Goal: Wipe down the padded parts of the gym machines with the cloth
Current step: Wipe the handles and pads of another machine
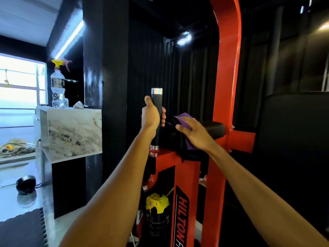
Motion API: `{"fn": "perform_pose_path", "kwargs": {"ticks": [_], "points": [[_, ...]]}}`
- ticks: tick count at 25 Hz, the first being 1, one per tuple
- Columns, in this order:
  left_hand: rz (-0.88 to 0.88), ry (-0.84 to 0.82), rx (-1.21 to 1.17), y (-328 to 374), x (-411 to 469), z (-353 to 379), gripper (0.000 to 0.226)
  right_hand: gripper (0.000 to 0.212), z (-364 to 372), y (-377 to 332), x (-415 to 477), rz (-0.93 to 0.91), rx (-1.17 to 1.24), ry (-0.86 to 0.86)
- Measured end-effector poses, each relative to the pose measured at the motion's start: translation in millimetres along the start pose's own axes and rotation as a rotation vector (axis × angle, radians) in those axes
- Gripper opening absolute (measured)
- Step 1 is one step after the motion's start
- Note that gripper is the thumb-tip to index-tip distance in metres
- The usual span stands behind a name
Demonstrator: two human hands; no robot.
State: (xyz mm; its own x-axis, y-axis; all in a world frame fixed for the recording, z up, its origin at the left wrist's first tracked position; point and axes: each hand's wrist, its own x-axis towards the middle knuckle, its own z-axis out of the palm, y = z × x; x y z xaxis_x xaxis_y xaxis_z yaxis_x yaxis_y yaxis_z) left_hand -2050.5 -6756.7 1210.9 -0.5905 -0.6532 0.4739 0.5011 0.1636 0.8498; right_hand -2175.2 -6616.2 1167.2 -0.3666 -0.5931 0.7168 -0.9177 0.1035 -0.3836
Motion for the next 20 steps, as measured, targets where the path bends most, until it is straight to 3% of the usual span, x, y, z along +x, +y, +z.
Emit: {"fn": "perform_pose_path", "kwargs": {"ticks": [2,5,7,9,11,13,16,18,20], "points": [[0.011,0.009,-0.006,-3.0,3.5,-0.9,0.073,0.030,-9.5,2.7,-4.0,0.010,0.156,-0.096],[-0.015,0.005,0.006,-1.4,3.7,-1.7,0.064,0.021,-29.1,7.8,23.5,0.282,0.350,-0.067],[-0.081,-0.008,-0.006,0.7,2.1,-2.1,0.059,0.012,-27.0,-3.7,42.6,0.397,0.157,-0.156],[-0.134,-0.005,-0.002,7.3,1.3,-3.0,0.056,0.020,-15.2,-32.4,55.1,0.341,-0.049,-0.312],[-0.166,-0.003,0.005,11.0,-0.7,-1.7,0.056,0.016,-8.9,-48.1,42.0,0.245,-0.068,-0.381],[-0.195,-0.003,0.007,13.9,-1.0,-0.2,0.056,0.038,-20.4,-47.9,21.9,0.174,-0.062,-0.390],[-0.215,0.012,0.015,14.9,-2.4,0.1,0.054,0.049,-35.7,-21.3,34.0,0.423,-0.100,-0.339],[-0.225,0.041,0.018,14.9,-4.1,-0.2,0.054,0.054,-27.3,-21.3,63.8,0.538,-0.180,-0.393],[-0.222,0.066,0.037,16.6,-3.5,2.2,0.056,0.038,-9.7,-31.4,82.7,0.470,-0.207,-0.504]]}}
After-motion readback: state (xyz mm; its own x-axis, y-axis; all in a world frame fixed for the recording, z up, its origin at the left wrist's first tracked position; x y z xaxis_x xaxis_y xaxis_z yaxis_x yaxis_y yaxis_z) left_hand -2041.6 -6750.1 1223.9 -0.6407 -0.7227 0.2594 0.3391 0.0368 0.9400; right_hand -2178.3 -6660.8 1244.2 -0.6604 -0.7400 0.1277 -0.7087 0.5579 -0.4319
